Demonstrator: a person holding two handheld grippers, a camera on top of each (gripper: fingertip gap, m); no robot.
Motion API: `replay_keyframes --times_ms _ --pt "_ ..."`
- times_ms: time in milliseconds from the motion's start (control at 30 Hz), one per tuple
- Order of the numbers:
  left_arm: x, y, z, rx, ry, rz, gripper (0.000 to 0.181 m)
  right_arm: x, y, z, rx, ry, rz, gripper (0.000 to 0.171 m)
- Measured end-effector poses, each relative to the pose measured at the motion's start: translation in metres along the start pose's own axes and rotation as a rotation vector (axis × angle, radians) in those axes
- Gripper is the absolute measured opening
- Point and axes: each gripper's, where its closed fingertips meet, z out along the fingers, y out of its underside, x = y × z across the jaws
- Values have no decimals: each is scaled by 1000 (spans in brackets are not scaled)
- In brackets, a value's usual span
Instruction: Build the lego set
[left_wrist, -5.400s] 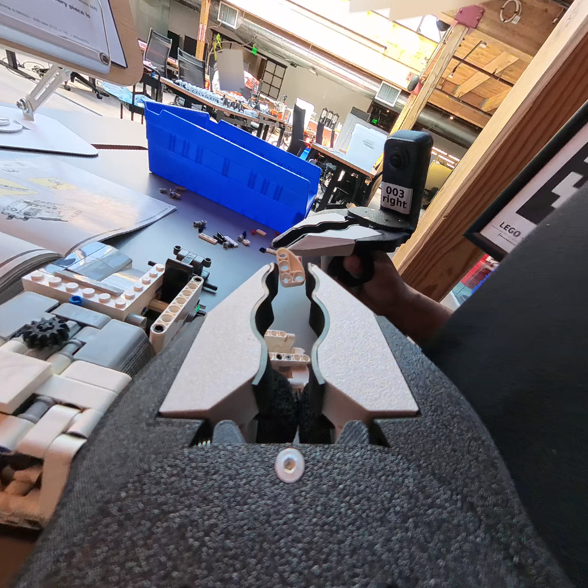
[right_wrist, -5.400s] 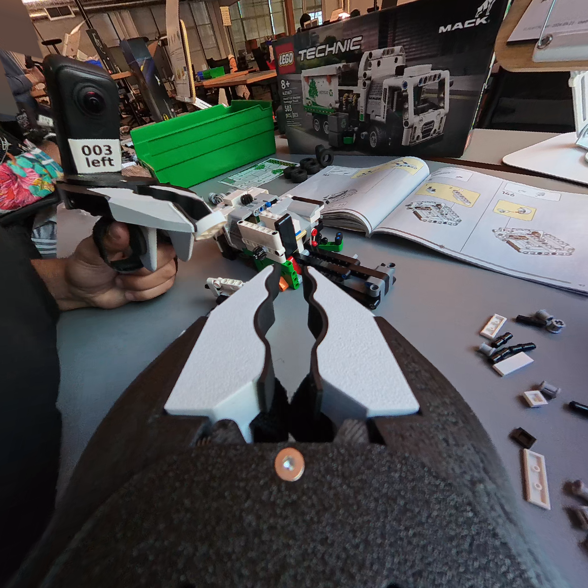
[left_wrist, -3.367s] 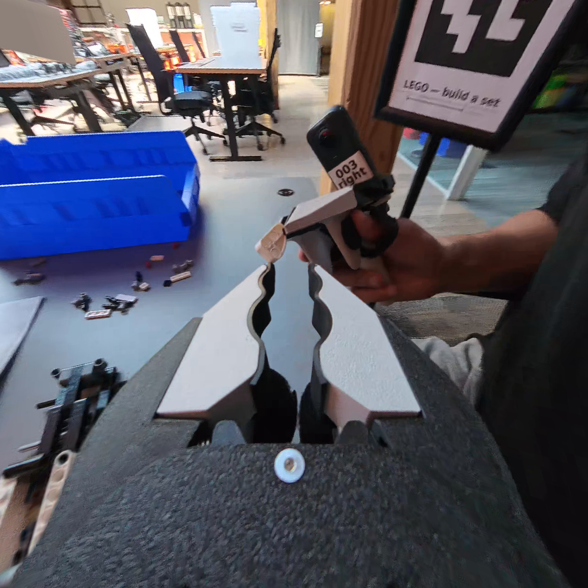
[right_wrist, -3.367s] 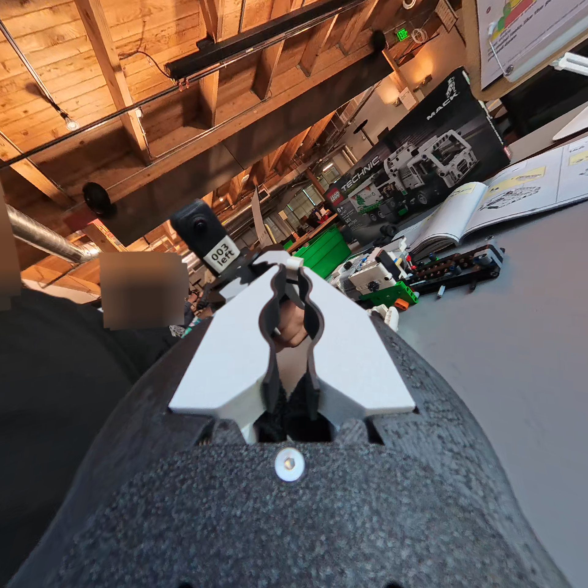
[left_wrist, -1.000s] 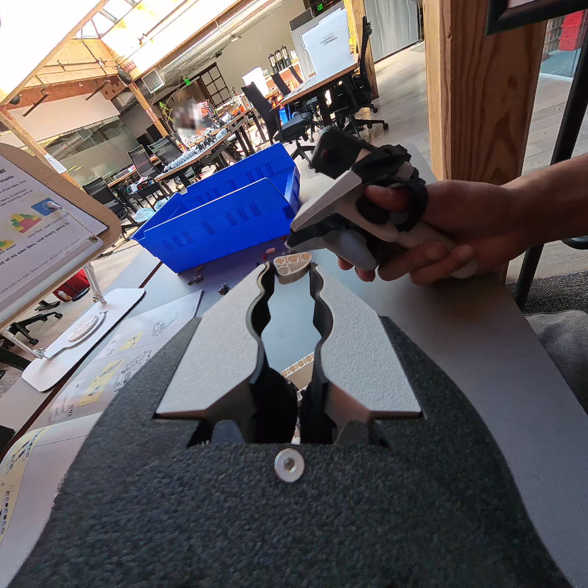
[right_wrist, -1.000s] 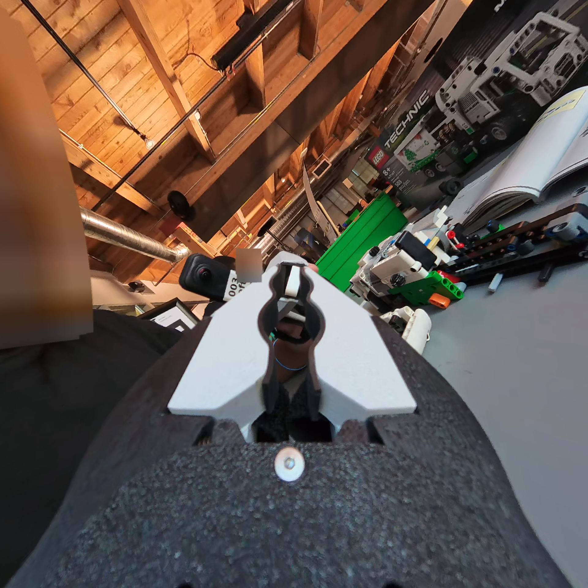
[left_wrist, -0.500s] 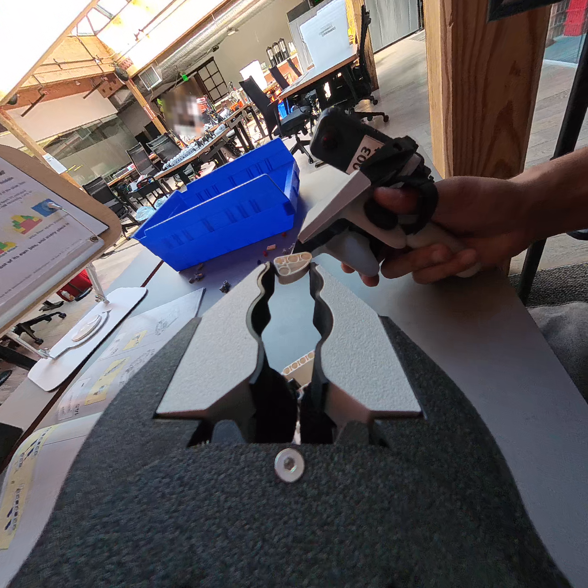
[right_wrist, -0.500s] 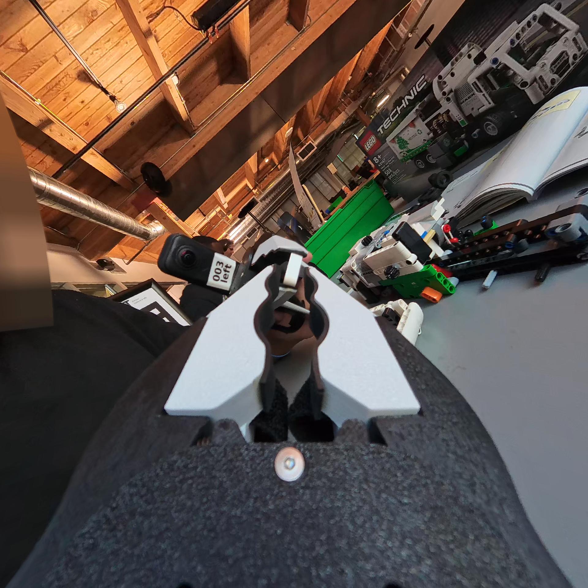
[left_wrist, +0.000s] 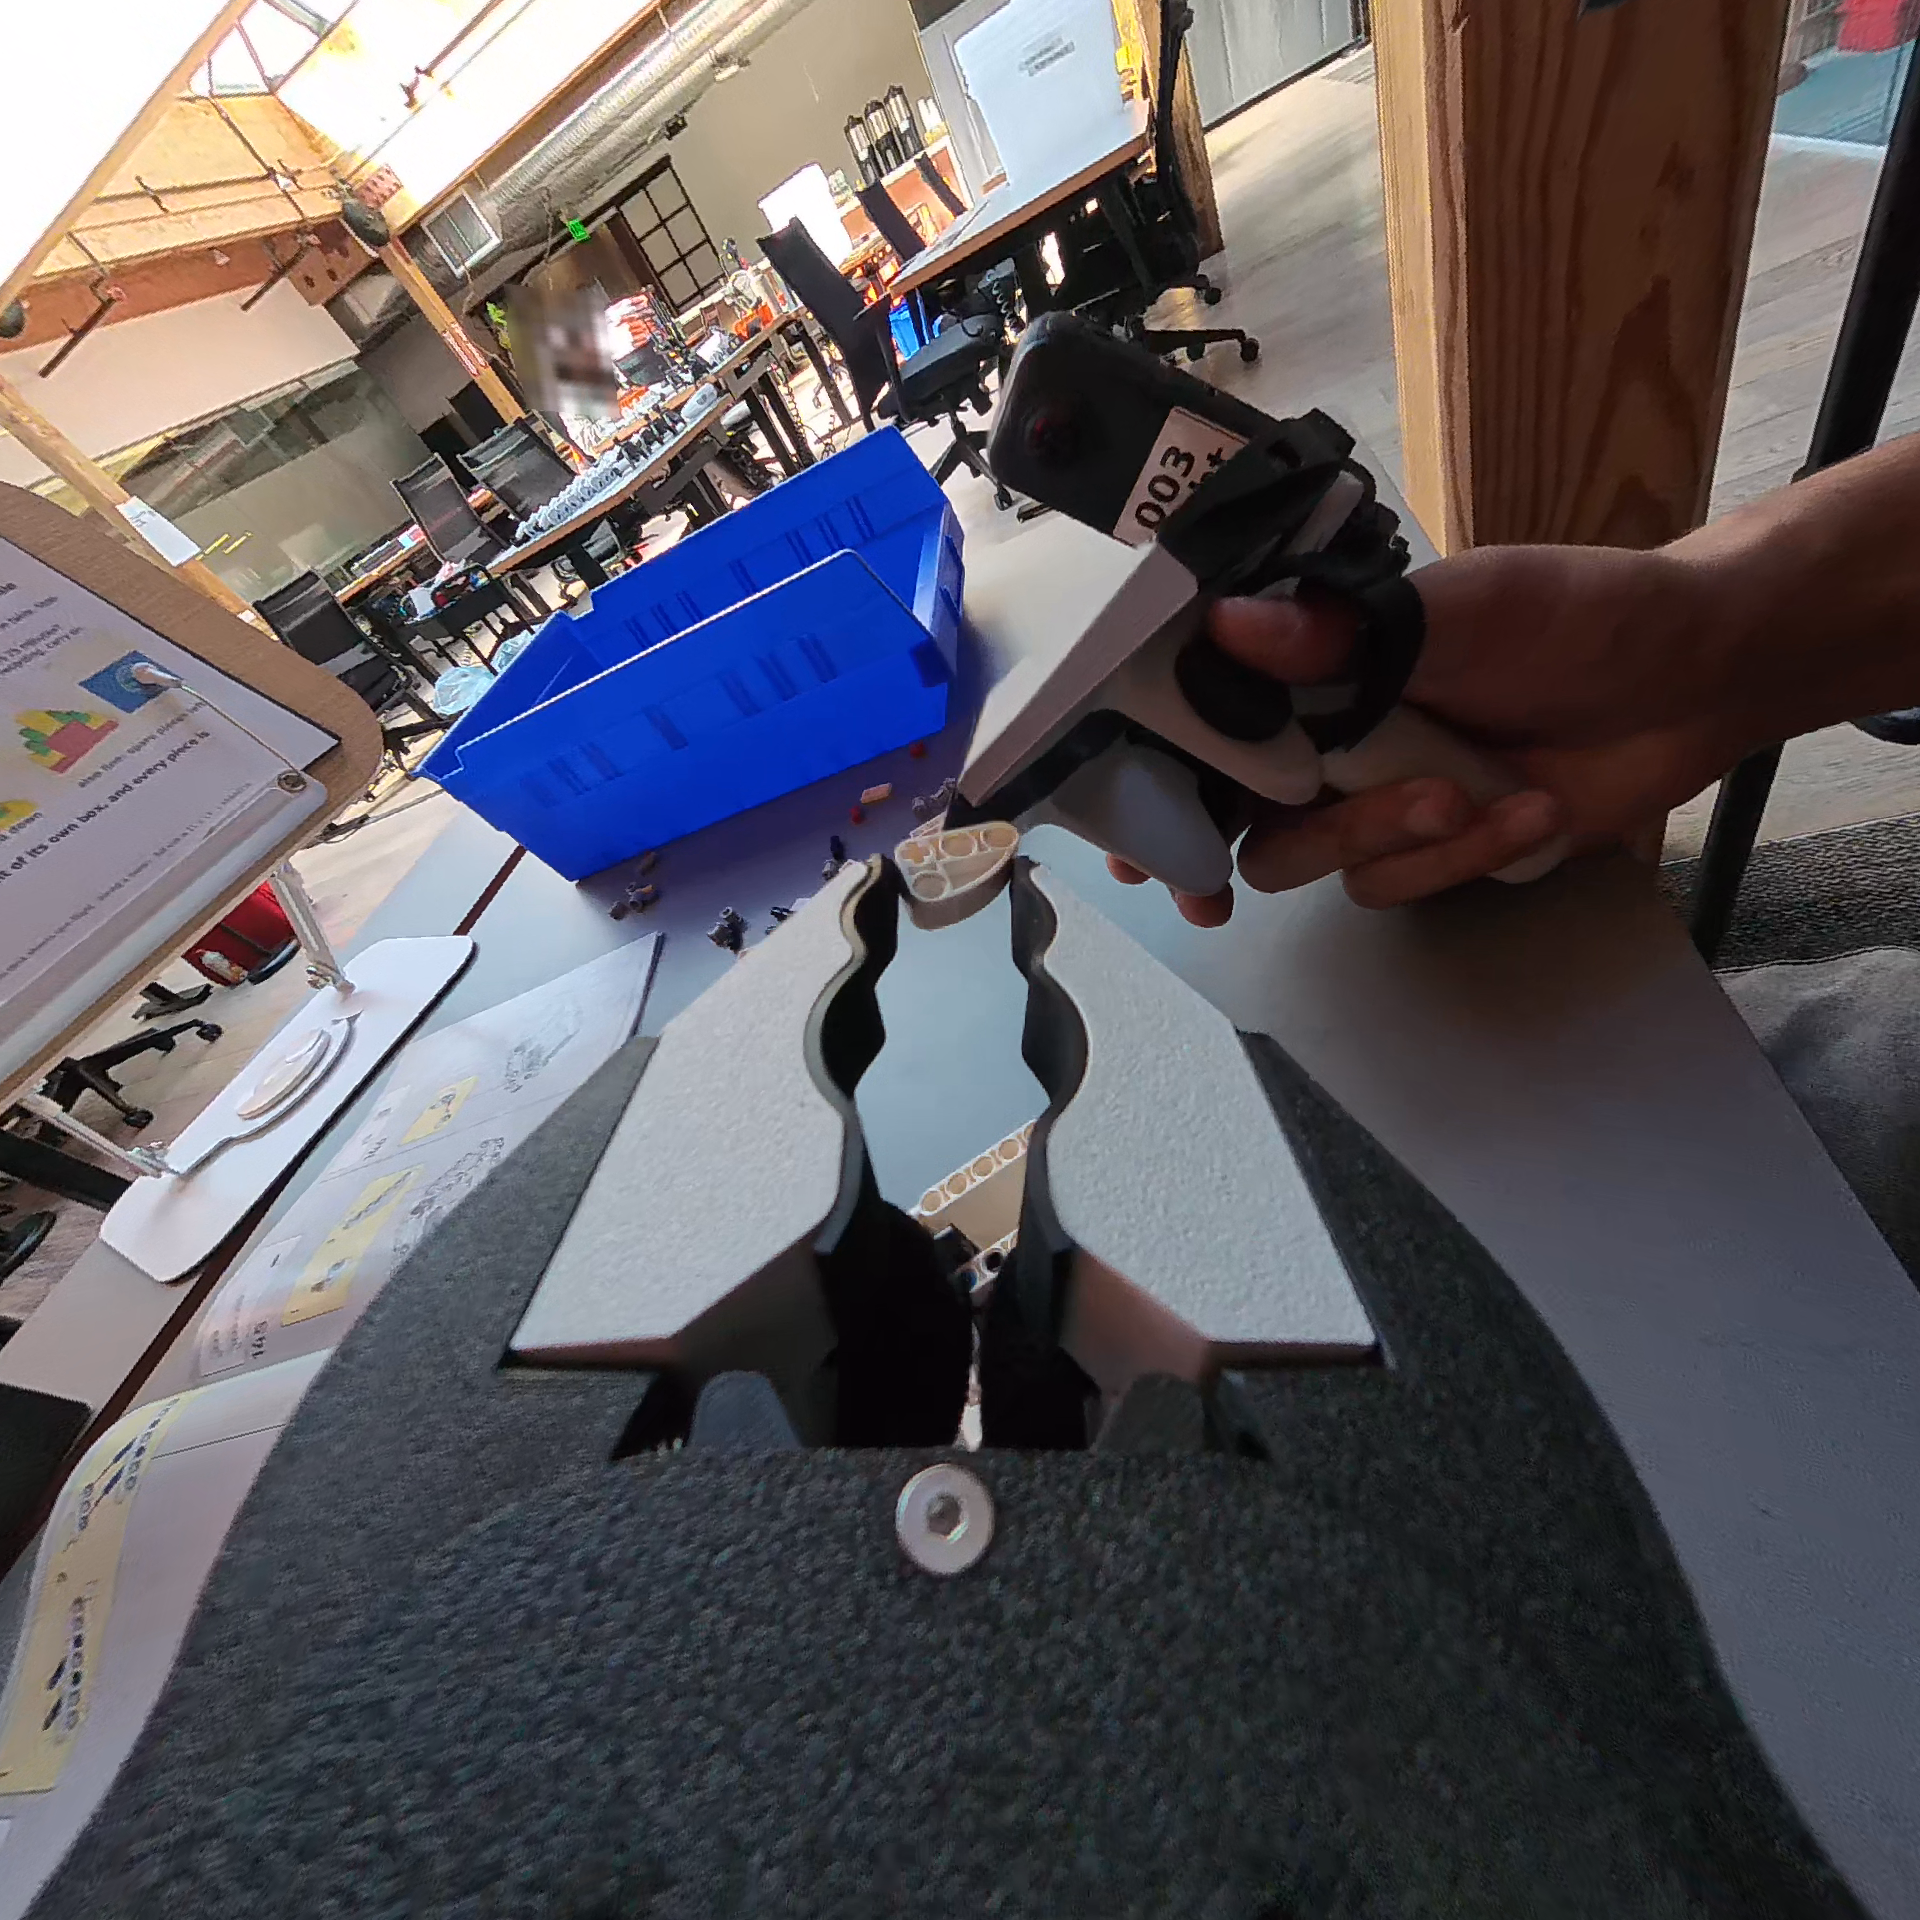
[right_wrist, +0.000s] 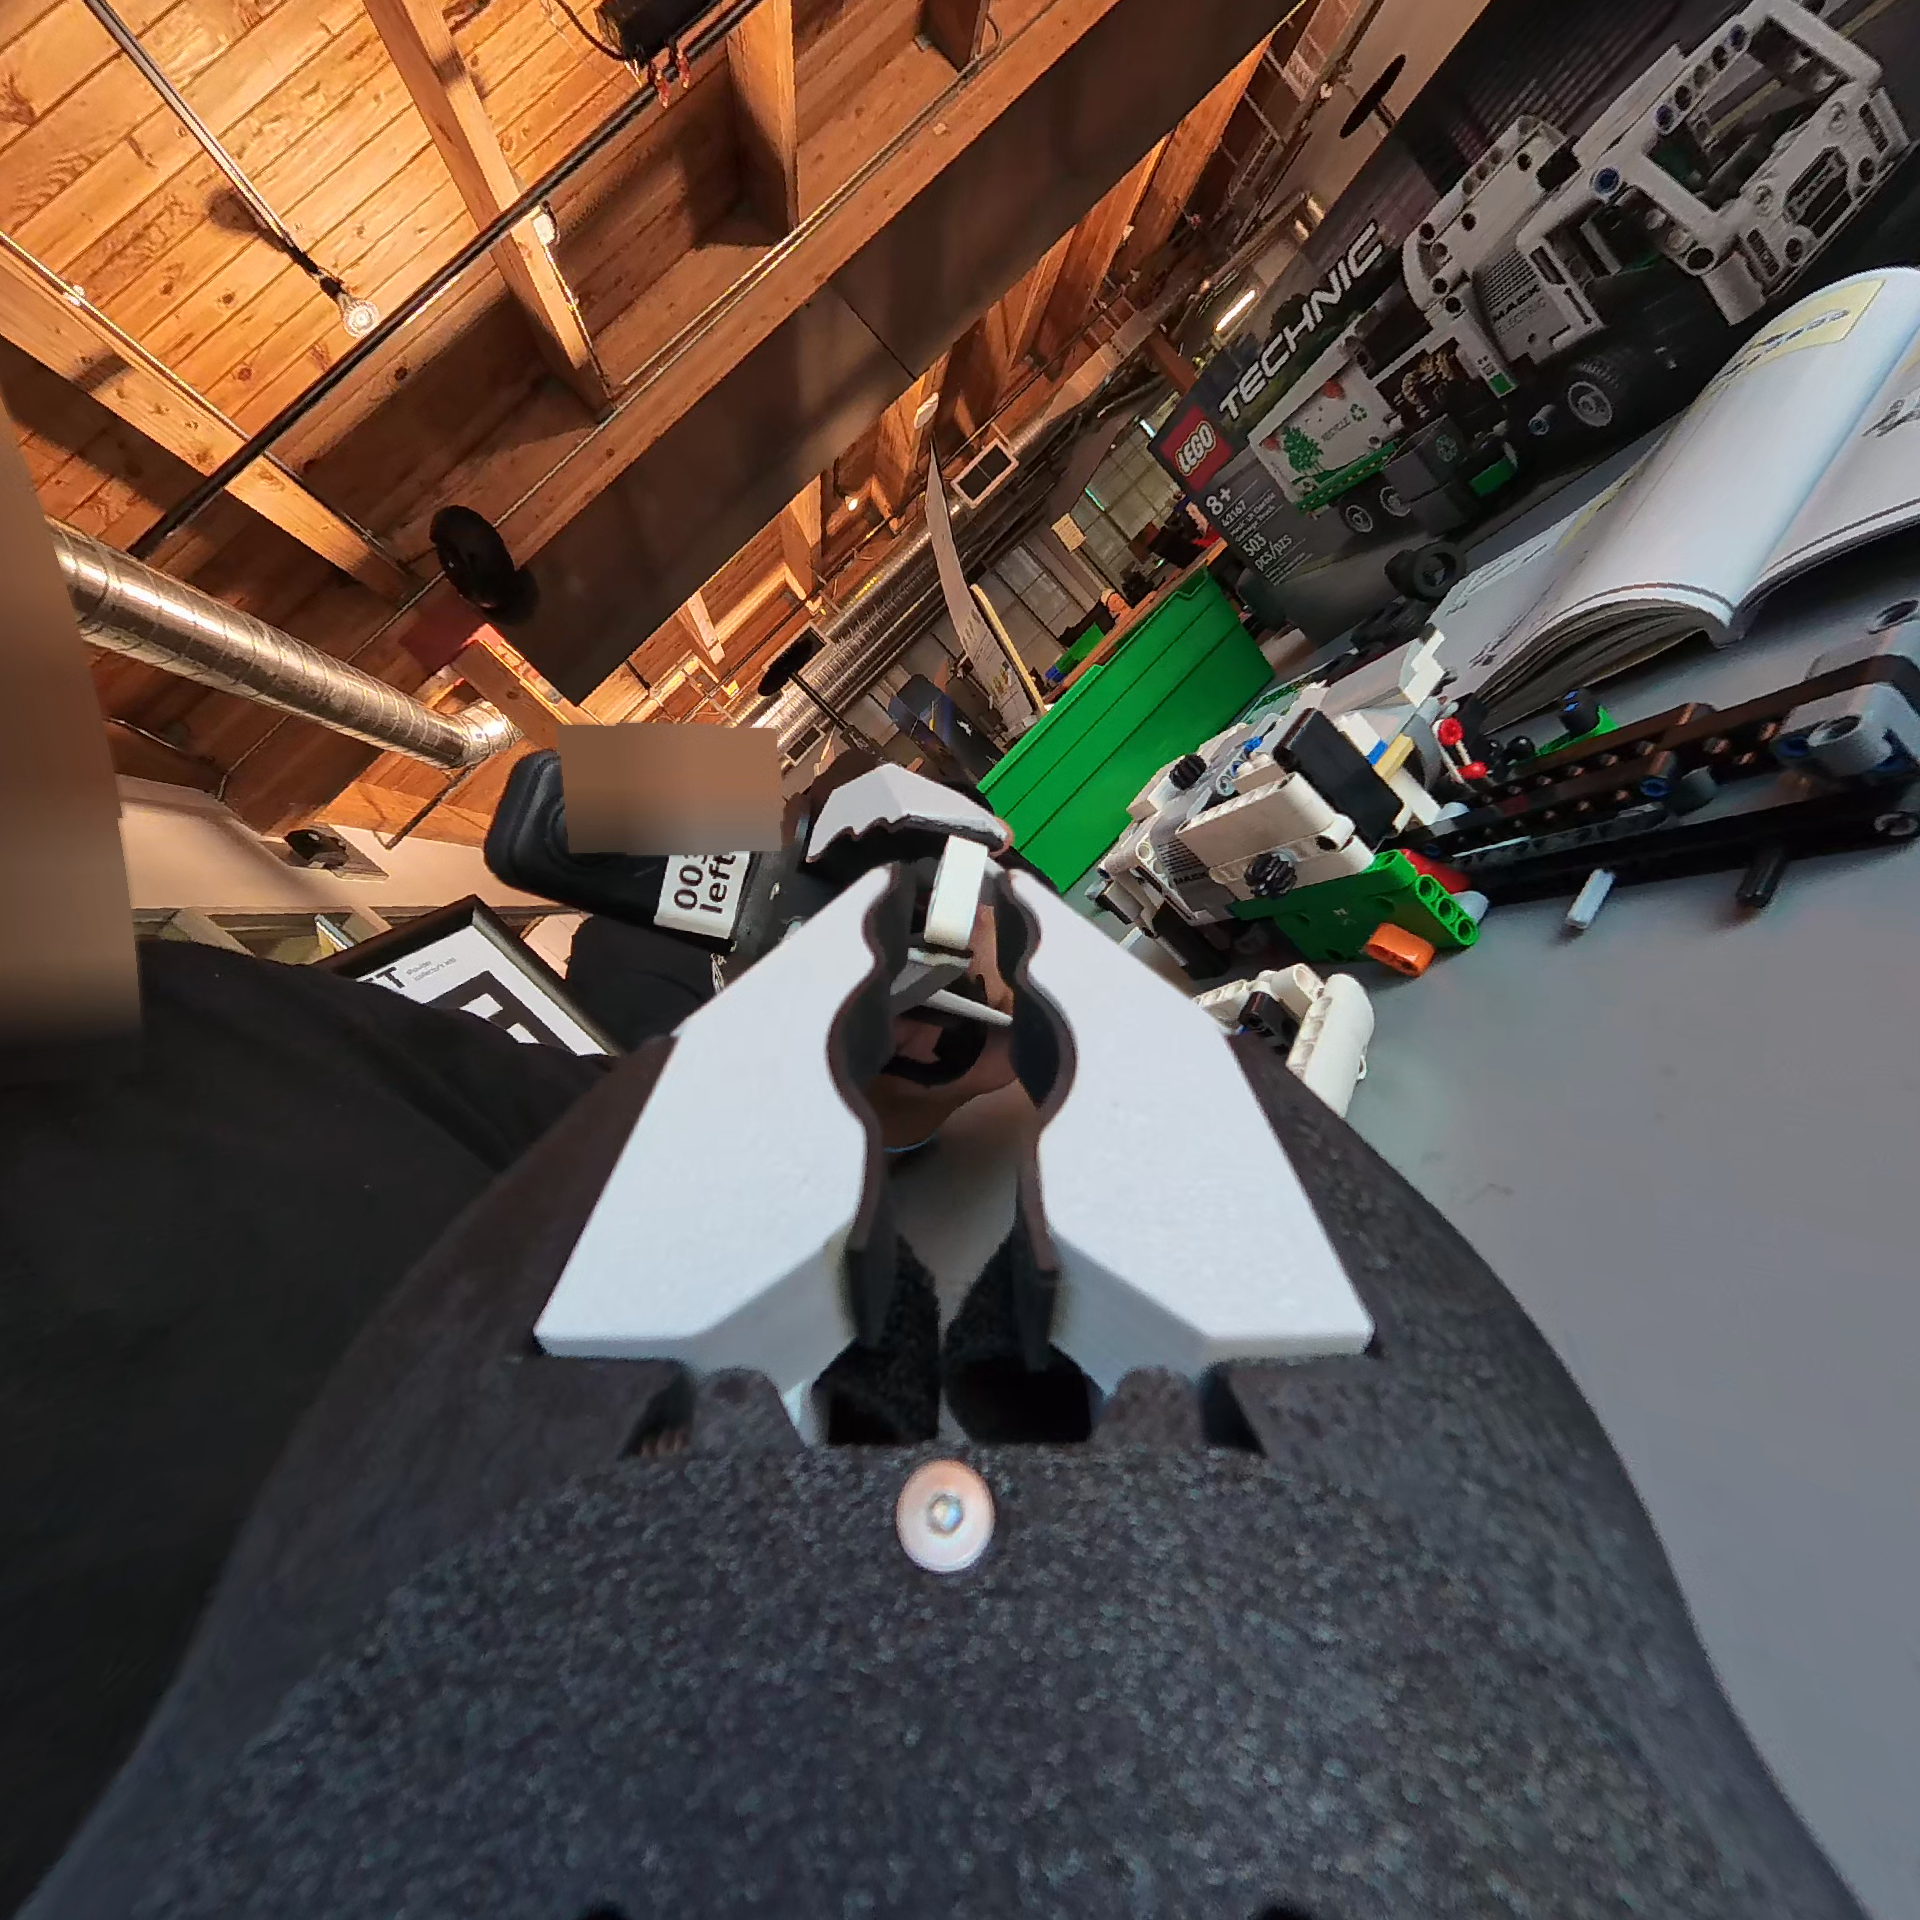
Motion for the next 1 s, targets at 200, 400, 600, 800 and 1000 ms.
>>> replay_keyframes --times_ms 200,400,600,800,1000 --pt "2 -2 -1 9 -5 35 20 -3 9 4 -58 -12 -4 11" --pt "2 0 1 14 -6 -8 20 -2 8 3 -42 52 -100 7" --pt "-8 -2 0 35 45 -244 21 2 -11 -10 71 239 -341 7" --pt "-6 -21 -3 165 211 -677 26 -10 -6 -5 -9 521 -1018 7" --pt "-2 -20 -2 180 275 -745 28 -14 7 2 -51 541 -1170 7"
